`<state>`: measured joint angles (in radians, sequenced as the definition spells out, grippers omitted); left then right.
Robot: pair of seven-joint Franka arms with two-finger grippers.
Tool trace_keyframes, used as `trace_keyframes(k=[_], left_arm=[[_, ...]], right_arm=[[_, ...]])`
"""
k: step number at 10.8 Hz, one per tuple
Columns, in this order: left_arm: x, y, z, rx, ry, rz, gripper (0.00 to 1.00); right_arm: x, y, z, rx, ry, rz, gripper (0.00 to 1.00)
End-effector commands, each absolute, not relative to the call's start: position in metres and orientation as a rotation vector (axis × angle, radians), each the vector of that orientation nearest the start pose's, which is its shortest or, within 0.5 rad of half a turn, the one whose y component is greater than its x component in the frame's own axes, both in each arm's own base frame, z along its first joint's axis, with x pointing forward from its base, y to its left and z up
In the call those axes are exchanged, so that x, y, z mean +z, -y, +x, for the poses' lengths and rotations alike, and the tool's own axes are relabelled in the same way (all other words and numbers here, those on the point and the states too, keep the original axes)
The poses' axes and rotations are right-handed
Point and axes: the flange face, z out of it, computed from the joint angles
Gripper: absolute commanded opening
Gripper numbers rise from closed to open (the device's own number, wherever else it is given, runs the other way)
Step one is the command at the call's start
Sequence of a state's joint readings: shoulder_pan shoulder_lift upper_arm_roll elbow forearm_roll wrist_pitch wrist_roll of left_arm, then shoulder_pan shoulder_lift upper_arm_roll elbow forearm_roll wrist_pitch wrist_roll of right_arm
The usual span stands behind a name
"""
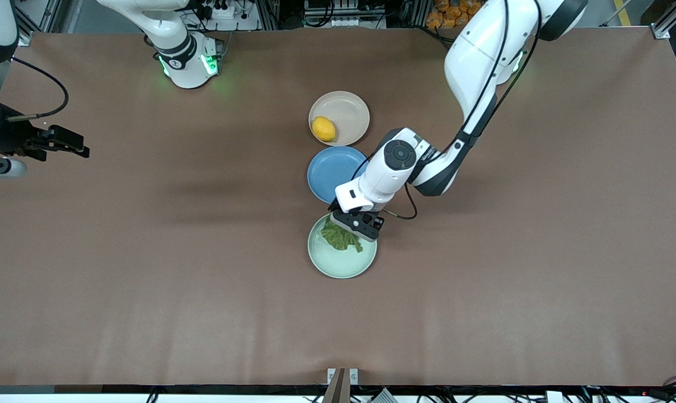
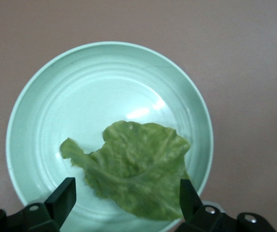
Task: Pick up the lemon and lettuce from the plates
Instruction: 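Grasp the lettuce leaf with the left gripper while the right gripper reaches out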
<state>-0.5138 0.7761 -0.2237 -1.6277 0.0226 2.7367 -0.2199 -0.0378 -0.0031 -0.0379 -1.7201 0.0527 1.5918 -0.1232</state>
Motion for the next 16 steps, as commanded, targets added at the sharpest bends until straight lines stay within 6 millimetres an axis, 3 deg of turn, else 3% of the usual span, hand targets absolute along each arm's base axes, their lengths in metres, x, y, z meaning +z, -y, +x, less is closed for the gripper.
trace_keyframes(k=[1,3,5,7,8,10,12,13,16], left_arm=[[0.188,0.473,0.553,-0.493,-0.694,-3.305,0.96],[0.182,0.474,0.554,-0.498,-0.698,-3.302,0.93],[0.173,0.476,0.555,-0.565,-0.76,-3.233,0.35],[0.173,0.474,0.557,-0.575,-0.764,-3.216,0.34],[0.173,0.471,0.56,-0.58,-0.768,-3.206,0.27],[0.184,0.464,0.569,-0.613,-0.752,-3.198,0.0],[0.211,0.459,0.578,-0.656,-0.688,-3.22,0.0],[0.232,0.448,0.588,-0.667,-0.65,-3.222,0.0],[0.314,0.421,0.605,-0.546,-0.568,-3.211,0.0]], right_arm=[[0.546,0.031,0.551,0.214,0.066,-3.058,1.0],[0.541,0.026,0.551,0.23,0.077,-3.057,1.0],[0.537,0.021,0.552,0.243,0.091,-3.056,1.0],[0.525,0.012,0.551,0.287,0.113,-3.049,1.0],[0.516,0.004,0.549,0.313,0.124,-3.031,1.0],[0.497,-0.005,0.544,0.347,0.102,-2.95,1.0],[0.483,-0.016,0.542,0.363,0.119,-2.937,1.0],[0.477,-0.024,0.539,0.386,0.11,-2.939,1.0],[0.464,-0.059,0.532,0.435,0.028,-2.96,1.0]])
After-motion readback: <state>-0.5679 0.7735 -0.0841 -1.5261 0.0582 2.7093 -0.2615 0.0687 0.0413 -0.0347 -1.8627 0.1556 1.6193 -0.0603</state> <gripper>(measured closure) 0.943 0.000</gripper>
